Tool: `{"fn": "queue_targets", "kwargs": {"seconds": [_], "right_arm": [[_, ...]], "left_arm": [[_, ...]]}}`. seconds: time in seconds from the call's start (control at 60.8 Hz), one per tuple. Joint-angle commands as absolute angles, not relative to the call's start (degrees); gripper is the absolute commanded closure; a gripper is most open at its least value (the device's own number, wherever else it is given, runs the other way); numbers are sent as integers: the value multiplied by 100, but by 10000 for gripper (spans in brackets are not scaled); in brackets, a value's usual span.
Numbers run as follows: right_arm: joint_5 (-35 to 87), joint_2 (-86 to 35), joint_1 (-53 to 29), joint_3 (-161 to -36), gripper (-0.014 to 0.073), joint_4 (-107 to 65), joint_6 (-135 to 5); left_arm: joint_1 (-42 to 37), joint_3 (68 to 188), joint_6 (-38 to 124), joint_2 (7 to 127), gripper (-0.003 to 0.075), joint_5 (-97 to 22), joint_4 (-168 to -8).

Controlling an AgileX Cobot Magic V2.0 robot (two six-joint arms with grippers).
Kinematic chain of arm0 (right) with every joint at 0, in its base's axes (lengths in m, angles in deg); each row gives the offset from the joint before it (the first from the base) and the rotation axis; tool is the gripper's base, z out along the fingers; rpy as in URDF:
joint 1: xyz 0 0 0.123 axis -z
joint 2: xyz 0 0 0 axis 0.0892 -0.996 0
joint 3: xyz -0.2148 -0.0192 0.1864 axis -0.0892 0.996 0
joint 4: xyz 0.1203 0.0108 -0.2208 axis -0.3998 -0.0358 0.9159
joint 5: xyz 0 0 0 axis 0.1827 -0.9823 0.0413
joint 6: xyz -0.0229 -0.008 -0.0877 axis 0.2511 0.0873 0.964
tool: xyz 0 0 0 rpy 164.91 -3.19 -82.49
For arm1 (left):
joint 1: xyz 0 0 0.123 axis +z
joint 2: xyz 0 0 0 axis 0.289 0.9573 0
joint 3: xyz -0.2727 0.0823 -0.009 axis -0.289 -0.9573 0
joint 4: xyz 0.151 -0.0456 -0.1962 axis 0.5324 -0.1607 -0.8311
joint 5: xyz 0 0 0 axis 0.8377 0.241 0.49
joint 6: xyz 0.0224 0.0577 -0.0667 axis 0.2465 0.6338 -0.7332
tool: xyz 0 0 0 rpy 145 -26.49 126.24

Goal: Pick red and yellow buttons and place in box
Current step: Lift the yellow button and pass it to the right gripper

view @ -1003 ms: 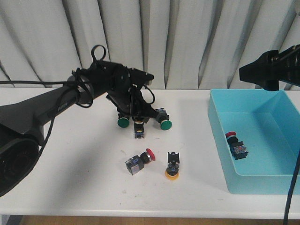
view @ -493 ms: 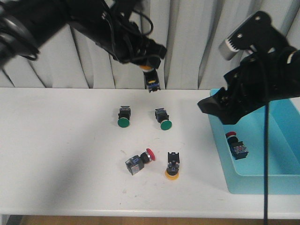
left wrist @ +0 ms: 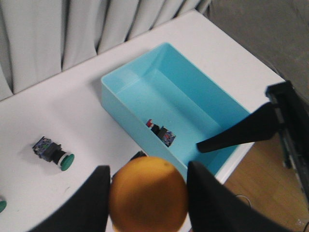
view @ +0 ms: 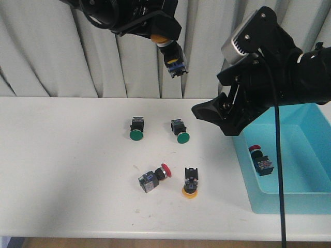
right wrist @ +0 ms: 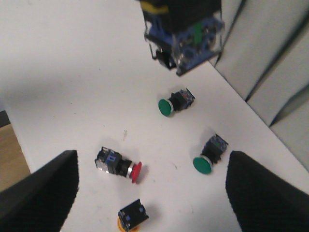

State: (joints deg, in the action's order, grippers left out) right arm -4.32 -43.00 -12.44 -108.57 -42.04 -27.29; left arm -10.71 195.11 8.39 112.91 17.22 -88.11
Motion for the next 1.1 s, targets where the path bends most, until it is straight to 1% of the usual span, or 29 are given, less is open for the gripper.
{"fn": "queue_targets", "kwargs": {"seconds": [0.0,0.23,0.444,0.625,0.888,0.987,1.036,1.086], "right_arm": [[-122,-4135,-1241,-11010,0,-4754,-2193],[-134,-4121,-1231,-11010,0,-4764,-1977],[-470,-4121,-1231,-11010,0,-5438,-1410],[-734,-4121,-1231,-11010,0,-6008,-936],[-729,-4121,-1231,-11010,1,-6043,-833],[-711,-4121,-1231,-11010,31,-6067,-803],[-687,-4121,-1231,-11010,68,-6114,-787],[-667,-4121,-1231,-11010,124,-6190,-761]], "left_arm": [[-1196,19456,957,10853,727,1545,-9069],[-1235,18751,1281,10517,727,1741,-9264],[-1235,18740,1816,10470,727,1792,-9893],[-1235,18740,1941,10470,727,1793,-9961],[-1235,18740,1945,10470,727,1823,-10269],[-1235,18740,1947,10470,727,1823,-10438],[-1235,18740,1947,10470,727,1828,-10476],[-1235,18740,1952,10470,727,1839,-10520]]}}
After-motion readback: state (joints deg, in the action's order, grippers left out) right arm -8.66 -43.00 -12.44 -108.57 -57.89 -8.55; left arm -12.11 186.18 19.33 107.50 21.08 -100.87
